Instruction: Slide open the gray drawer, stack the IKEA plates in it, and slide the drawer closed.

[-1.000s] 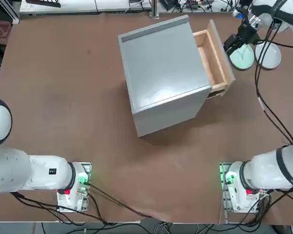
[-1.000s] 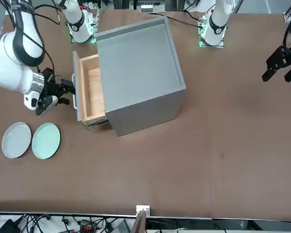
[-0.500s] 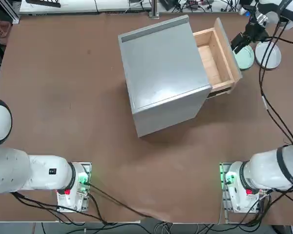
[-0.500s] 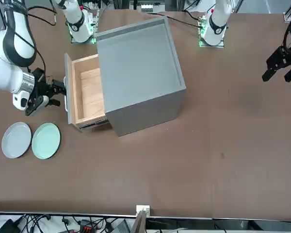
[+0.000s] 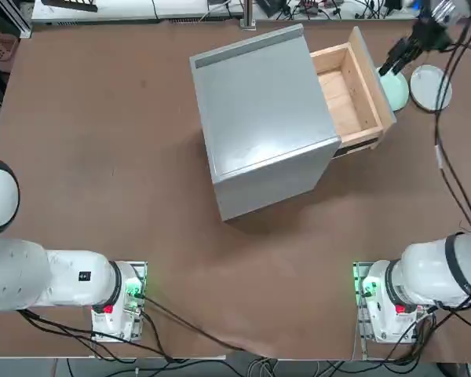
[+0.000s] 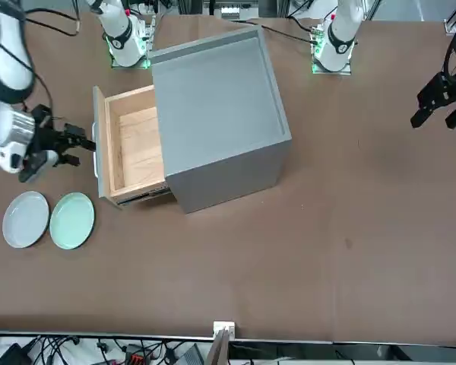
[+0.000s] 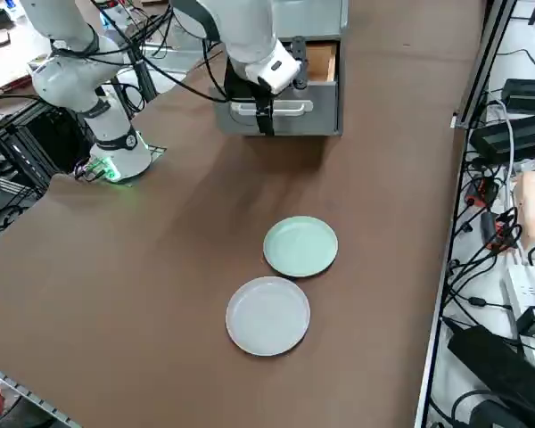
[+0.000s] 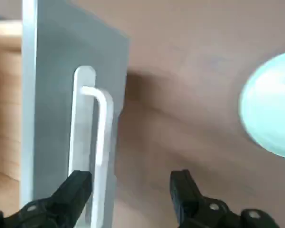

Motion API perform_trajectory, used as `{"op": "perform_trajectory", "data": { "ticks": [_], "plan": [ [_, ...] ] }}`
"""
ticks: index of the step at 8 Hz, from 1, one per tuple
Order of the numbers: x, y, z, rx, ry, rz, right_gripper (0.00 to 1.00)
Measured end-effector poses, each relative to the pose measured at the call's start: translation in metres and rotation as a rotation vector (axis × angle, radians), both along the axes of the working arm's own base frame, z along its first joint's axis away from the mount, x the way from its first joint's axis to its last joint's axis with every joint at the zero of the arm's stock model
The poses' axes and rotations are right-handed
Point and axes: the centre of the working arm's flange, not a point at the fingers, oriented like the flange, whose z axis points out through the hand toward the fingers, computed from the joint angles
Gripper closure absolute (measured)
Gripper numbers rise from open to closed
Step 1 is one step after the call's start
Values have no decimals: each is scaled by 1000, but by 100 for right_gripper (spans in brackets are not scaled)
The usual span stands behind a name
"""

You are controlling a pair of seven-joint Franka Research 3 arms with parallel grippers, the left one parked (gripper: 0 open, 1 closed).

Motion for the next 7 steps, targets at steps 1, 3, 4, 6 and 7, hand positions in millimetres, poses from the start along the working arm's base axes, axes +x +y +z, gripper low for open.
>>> {"op": "perform_trajectory", "data": {
  "ticks": [1,3,4,6,7],
  "plan": [
    [8,-31,15,-25,-5,-51,0],
    [15,-89,6,-117,22,-159,0],
    [20,-99,-8,-162,48,-240,2],
    [31,-100,-41,-218,60,-431,4],
    [32,-104,-64,-235,60,-520,5]
  ]
}}
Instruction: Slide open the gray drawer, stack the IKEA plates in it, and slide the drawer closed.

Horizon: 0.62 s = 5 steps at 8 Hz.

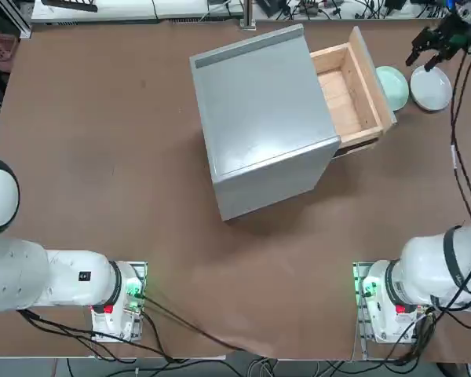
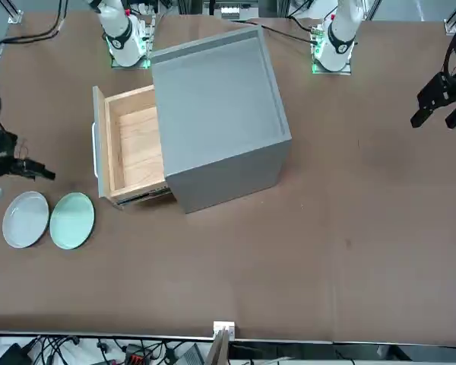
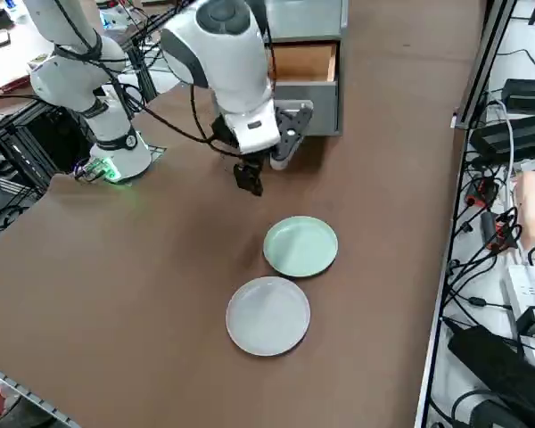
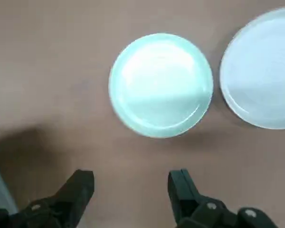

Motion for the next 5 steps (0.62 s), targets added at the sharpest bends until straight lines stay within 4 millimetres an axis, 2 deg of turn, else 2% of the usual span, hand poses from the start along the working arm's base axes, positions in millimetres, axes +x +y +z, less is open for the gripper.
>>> {"op": "perform_trajectory", "data": {
  "ticks": [3,5],
  "plan": [
    [-1,-42,-72,-56,-11,-189,11],
    [-2,-60,-112,-87,-2,-241,11]
  ]
}}
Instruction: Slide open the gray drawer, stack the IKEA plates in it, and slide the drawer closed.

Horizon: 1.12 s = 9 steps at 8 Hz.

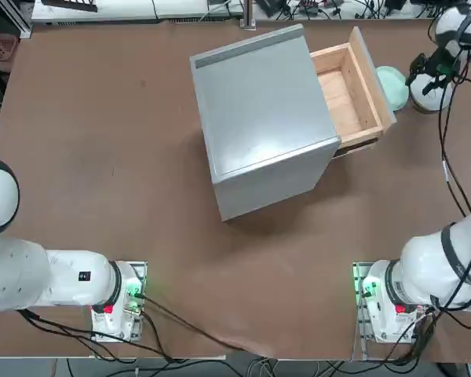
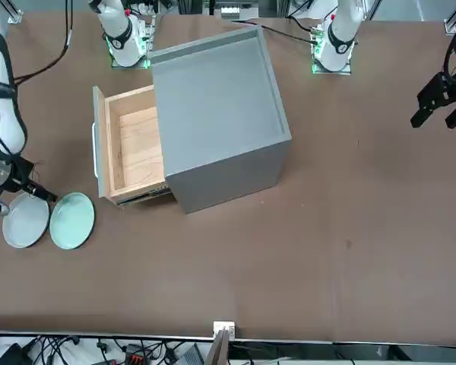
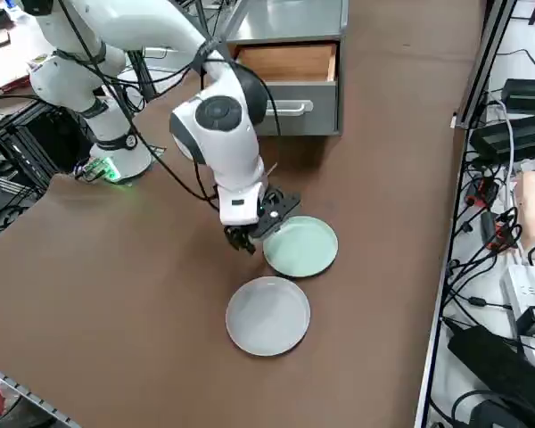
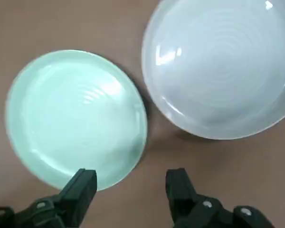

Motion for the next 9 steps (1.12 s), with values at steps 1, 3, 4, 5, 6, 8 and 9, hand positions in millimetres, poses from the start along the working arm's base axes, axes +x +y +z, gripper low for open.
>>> {"op": "perform_trajectory", "data": {
  "ticks": [1,3,4,5,6,8,9],
  "plan": [
    [-2,-3,-11,-4,13,-8,13],
    [-1,1,-24,-3,31,-46,18],
    [1,5,-31,-6,35,-63,21],
    [2,8,-39,-8,37,-75,22],
    [3,9,-46,-13,35,-92,24],
    [3,8,-60,-20,31,-107,26],
    [2,7,-64,-22,33,-111,29]
  ]
}}
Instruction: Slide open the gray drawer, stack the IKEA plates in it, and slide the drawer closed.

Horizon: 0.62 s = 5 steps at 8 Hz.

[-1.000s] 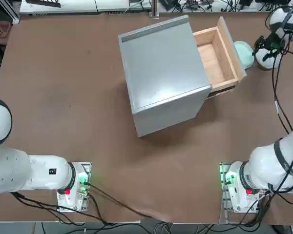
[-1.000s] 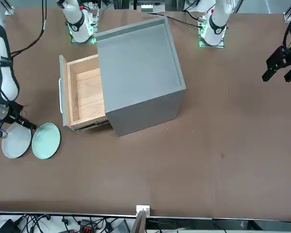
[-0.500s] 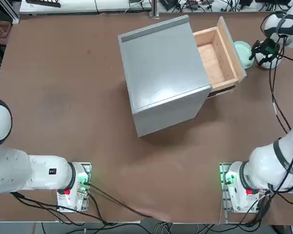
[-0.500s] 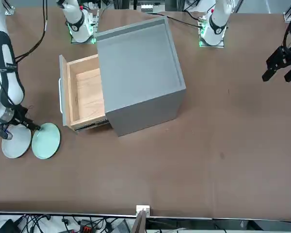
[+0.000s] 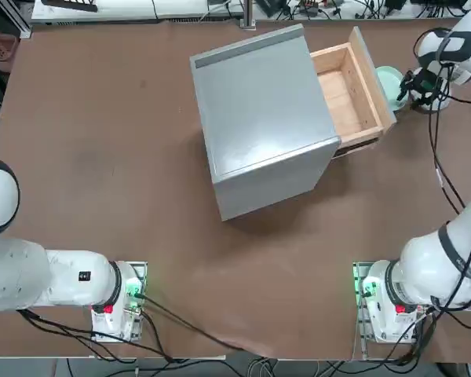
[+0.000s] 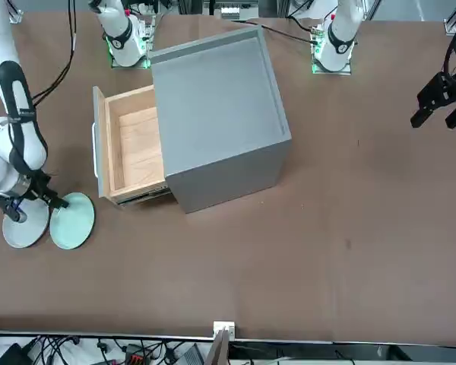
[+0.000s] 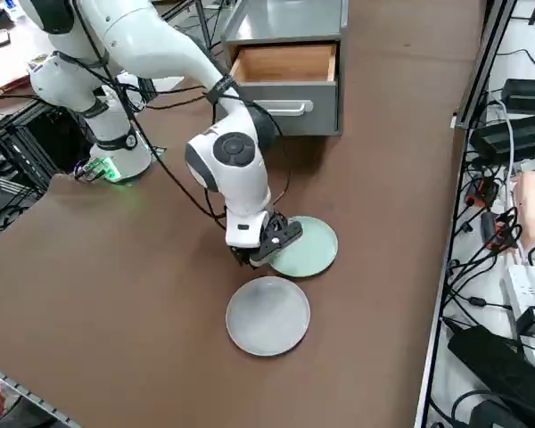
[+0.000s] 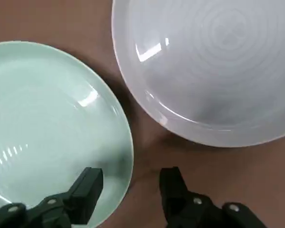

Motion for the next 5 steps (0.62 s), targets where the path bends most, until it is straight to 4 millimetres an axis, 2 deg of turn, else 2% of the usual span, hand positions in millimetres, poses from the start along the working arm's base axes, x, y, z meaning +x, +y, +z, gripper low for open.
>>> {"op": "perform_trajectory", "data": {
  "ticks": [2,3,4,5],
  "plan": [
    [1,-1,-7,-8,-9,-4,31],
    [1,-1,-11,-10,-10,-6,39],
    [2,-1,-9,-13,-15,-4,50],
    [4,-1,-6,-15,-21,-4,72]
  ]
}}
